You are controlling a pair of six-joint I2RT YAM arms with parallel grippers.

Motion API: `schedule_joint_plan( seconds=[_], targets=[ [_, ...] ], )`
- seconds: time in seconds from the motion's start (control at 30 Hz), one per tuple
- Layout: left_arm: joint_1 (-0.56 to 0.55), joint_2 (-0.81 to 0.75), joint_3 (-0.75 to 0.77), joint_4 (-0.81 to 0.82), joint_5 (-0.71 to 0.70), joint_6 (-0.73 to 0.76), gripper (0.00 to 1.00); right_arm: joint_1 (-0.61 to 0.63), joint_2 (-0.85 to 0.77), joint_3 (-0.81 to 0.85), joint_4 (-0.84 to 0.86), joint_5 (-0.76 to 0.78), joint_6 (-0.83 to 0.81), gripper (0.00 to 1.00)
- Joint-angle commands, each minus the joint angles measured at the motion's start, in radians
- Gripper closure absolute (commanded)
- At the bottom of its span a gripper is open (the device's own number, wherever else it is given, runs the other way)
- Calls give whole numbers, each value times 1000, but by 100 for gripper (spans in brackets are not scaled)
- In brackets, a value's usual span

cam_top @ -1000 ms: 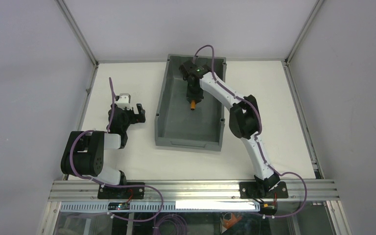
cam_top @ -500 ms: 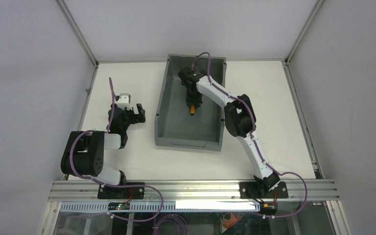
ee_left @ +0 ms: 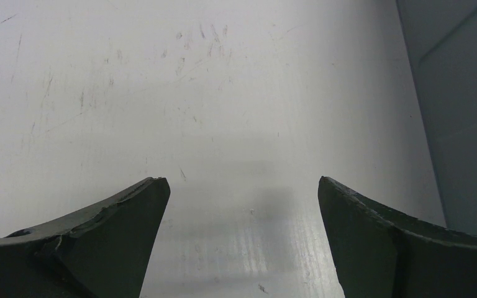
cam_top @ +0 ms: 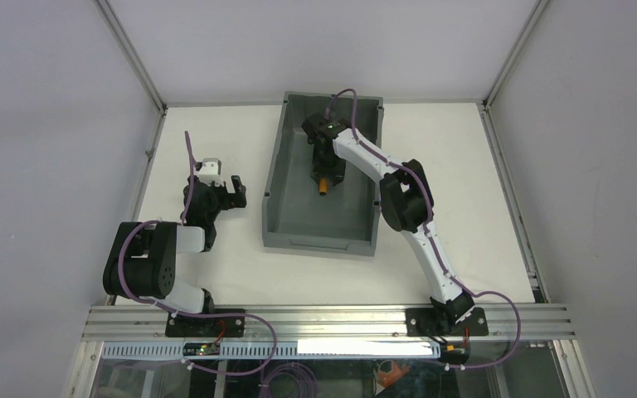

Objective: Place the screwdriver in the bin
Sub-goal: Place the screwdriver in the bin, then reset both arms

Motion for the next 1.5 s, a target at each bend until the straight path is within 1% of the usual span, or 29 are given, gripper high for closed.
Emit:
schedule_joint_plan(
  seconds=[0.0,0.23,0.33,0.57,0.73,0.97,1.1,1.2,1.3,1.47],
  targets=[
    [7,0,14,75,25,11,1,-5,1,22,15,-3,16,46],
    [7,0,14,75,25,11,1,-7,-33,66,6,-7,-4,36],
    [7,0,14,75,24,11,1,-7,-58,82,5,-7,-17,29],
    [7,-1,14,75,24,11,1,-9,-122,123,3,-12,-59,19],
    [7,-1,14,75,24,11,1,-8,-192,121,24,-23,-104,14],
    [7,-2,15,75,25,10,1,-10,-305,123,61,-31,-185,1],
    [7,-1,15,75,25,11,1,-18,-374,117,73,-18,-230,1],
    [7,0,15,75,24,11,1,-34,-454,82,104,2,-268,1],
    [7,-1,14,75,25,11,1,-54,-546,10,160,32,-313,1],
    [7,-1,14,75,24,11,1,-109,-724,-192,288,87,-368,1]
  ],
)
